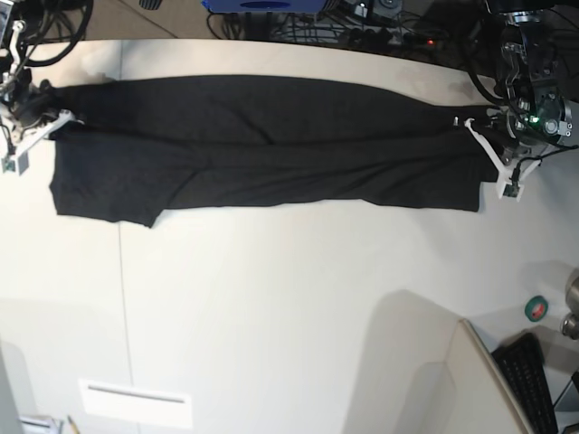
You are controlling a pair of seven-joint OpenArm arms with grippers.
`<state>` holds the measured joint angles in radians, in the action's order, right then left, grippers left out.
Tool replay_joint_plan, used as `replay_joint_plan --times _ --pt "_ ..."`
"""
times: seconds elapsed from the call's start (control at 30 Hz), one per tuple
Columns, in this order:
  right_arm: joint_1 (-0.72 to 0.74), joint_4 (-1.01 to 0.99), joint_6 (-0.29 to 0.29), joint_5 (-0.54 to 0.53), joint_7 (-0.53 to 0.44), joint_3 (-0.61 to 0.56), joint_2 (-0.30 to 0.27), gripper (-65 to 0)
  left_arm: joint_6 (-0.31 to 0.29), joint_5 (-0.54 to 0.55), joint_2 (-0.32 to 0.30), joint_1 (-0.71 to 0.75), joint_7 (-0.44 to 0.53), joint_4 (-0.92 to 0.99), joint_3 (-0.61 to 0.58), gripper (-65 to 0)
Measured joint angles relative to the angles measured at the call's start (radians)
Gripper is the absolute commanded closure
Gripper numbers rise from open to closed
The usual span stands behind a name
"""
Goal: Layout the t-shirt on the table in an organized manner, then fold the t-shirt properly
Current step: 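Release the right gripper and regrasp the folded shirt end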
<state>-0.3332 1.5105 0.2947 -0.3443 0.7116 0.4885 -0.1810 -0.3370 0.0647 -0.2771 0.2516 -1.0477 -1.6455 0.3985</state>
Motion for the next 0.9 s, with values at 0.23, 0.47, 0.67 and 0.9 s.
replay_joint_plan --times 0.23,0.47,0.67,0.9 --pt "-0.01 0.002 0.0 -0.003 0.0 0.003 0.002 -13.1 0.001 0.01 0.007 -0.027 0.003 0.002 0.111 -15.8" --pt "-0.071 0.138 0.0 0.002 0.006 0.005 0.003 -25.5 0.0 0.014 0.005 -0.019 0.004 -0.093 0.21 -54.3" --pt "0.025 0.171 0.002 0.004 0.022 -0.002 0.032 -26.6 0.001 0.011 0.008 -0.02 0.0 -0.089 0.22 -57.9" --pt "0.364 -0.179 -0.003 0.003 -0.006 -0.048 -0.043 -26.6 -0.001 0.017 0.036 -0.023 0.0 -0.089 0.246 -57.4"
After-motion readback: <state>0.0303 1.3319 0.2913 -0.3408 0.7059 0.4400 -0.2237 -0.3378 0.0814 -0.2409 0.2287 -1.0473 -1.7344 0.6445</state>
